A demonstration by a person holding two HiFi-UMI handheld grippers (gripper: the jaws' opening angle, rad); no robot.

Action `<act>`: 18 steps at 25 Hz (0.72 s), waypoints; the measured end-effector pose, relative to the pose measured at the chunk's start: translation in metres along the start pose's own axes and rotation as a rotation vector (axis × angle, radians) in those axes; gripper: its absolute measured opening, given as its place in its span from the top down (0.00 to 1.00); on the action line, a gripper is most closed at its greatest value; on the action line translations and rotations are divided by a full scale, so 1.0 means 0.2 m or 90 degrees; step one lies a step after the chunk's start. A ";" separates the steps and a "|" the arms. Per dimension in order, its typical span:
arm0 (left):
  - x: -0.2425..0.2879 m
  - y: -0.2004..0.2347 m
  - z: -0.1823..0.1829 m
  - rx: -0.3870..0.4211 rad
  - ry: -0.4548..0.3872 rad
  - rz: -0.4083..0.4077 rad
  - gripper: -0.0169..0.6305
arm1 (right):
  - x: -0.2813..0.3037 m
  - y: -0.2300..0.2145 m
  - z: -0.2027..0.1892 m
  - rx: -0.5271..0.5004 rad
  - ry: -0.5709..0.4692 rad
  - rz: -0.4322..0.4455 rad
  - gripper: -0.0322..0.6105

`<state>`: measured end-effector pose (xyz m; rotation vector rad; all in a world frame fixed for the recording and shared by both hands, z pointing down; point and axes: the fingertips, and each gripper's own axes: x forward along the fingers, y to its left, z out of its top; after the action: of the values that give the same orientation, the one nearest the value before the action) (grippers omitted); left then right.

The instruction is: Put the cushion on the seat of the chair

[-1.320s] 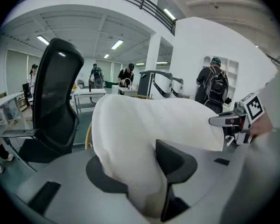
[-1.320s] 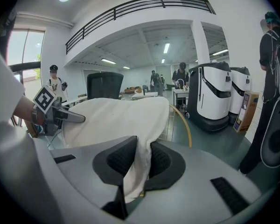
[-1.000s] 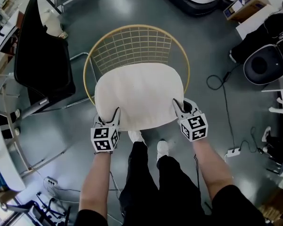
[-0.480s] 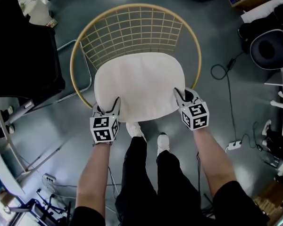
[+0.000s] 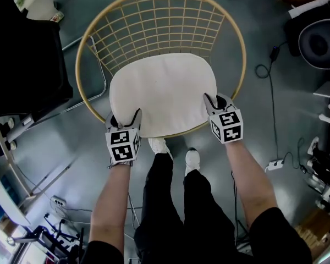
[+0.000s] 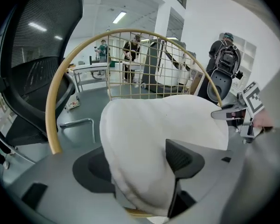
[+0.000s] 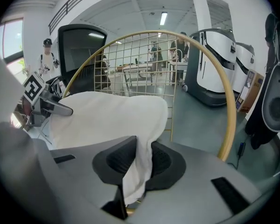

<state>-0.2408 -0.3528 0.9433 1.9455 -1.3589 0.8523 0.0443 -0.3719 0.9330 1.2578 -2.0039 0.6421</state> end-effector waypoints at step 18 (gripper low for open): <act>-0.05 -0.06 0.10 0.024 -0.048 -0.001 0.46 | 0.03 -0.03 -0.02 -0.008 0.036 -0.031 0.71</act>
<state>-0.2282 -0.3590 0.9219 2.0252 -1.3932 0.8172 0.0488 -0.3751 0.9408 1.2638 -1.9228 0.6325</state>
